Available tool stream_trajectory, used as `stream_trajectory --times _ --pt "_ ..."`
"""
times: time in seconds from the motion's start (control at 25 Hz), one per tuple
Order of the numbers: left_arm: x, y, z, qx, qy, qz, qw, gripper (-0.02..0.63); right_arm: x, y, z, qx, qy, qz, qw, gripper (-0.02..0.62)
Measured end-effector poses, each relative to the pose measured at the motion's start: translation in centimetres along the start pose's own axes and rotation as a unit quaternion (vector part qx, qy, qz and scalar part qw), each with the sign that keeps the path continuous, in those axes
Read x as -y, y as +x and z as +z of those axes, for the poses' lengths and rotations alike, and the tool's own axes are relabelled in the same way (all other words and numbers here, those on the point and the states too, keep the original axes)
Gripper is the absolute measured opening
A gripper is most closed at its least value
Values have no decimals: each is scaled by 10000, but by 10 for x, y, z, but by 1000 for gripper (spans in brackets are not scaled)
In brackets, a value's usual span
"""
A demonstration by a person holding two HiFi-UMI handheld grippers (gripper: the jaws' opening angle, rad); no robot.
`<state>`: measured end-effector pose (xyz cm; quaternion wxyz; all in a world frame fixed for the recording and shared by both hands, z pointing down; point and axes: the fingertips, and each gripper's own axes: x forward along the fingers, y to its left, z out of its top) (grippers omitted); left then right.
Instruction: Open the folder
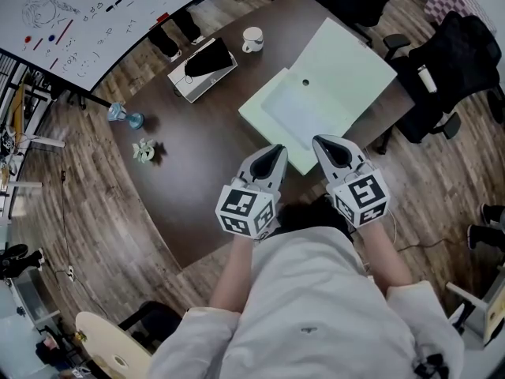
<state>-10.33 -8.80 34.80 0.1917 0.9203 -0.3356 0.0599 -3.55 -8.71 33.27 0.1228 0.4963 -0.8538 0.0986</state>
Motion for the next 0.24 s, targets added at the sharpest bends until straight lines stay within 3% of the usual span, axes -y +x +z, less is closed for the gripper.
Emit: stream_trajectory --times 0.24 --pt "2 0 2 2 46 -3 10000 26 -2 0 1 -6 -30 16 10000 3"
